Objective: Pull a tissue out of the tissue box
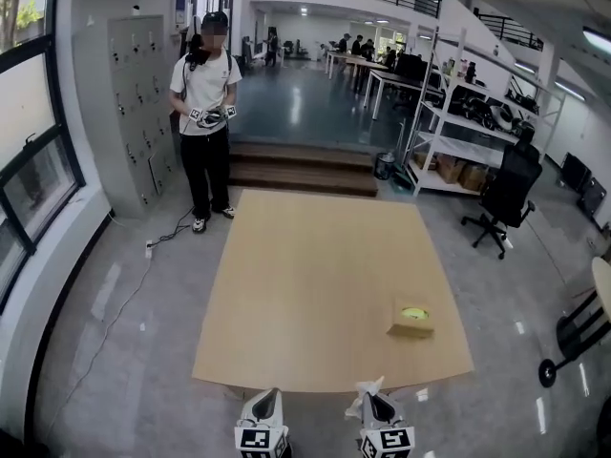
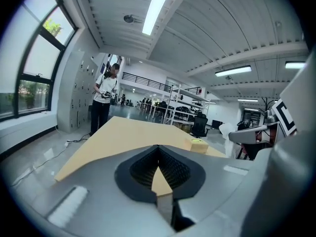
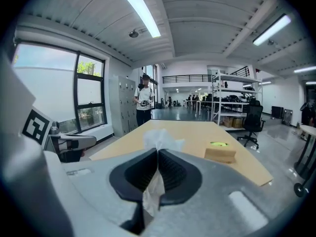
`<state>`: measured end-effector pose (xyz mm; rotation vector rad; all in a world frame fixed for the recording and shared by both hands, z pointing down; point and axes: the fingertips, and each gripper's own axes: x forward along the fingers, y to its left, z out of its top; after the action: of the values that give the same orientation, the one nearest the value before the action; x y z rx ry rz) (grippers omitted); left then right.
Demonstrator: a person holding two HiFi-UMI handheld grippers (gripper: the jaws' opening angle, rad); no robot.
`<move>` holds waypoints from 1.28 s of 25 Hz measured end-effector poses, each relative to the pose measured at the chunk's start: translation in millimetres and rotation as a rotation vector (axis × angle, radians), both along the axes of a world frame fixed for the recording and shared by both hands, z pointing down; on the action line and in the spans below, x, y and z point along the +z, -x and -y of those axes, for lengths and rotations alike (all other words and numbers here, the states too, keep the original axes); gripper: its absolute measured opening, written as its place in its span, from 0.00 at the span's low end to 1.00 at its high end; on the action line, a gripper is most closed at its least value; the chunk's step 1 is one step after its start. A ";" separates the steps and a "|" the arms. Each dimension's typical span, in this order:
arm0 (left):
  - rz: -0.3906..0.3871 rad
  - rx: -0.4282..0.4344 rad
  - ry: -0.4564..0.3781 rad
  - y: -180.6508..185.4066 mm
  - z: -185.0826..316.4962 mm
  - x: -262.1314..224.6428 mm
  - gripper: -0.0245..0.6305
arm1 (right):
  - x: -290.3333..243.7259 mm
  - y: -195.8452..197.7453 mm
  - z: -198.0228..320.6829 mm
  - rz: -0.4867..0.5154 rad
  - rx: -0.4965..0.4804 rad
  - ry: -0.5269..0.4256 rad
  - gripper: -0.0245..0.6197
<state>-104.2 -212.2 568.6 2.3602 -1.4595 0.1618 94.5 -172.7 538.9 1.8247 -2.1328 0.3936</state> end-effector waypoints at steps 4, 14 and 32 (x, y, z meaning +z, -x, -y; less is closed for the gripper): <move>-0.018 -0.049 -0.022 -0.4 -41.9 -4.8 0.07 | -0.4 -1.1 -38.8 0.021 -0.031 -0.041 0.04; 0.017 -0.015 -0.023 -36.3 -179.1 -17.8 0.07 | 5.1 -16.9 -168.3 0.113 -0.024 -0.073 0.04; 0.047 0.083 -0.051 -19.0 -266.7 -44.8 0.07 | -24.6 28.1 -278.2 0.130 0.010 -0.094 0.03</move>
<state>-85.1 54.5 523.8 2.4751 -1.4038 0.2047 66.3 105.5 514.3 1.9090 -2.2649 0.4323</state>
